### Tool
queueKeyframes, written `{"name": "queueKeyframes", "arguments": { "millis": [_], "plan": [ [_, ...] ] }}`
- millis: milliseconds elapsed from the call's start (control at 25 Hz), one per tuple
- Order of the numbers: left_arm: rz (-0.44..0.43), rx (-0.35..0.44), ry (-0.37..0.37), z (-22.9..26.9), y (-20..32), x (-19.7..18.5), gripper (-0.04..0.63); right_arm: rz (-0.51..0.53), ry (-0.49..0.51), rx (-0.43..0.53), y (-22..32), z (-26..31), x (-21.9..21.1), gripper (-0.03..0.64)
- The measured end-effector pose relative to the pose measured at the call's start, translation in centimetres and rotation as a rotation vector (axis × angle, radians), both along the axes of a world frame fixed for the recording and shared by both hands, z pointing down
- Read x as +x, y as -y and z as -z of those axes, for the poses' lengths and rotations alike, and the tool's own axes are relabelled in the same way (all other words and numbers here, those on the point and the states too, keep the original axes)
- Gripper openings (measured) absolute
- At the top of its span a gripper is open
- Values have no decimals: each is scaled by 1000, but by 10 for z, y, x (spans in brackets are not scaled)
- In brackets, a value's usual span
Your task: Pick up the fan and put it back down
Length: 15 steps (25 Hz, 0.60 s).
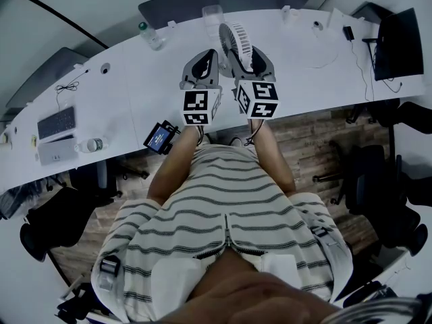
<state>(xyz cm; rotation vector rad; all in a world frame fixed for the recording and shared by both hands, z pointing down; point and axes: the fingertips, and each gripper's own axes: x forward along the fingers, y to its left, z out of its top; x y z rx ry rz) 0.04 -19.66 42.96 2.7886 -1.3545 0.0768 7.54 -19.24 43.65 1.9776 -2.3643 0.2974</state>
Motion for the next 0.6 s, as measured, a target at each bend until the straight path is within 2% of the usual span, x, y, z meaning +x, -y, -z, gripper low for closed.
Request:
{"name": "queueKeyframes", "arguments": {
  "millis": [600],
  "plan": [
    [17,-2,-7,-3,-1,-6,8,4,4,-4,-1,-3,0,222]
  ]
}}
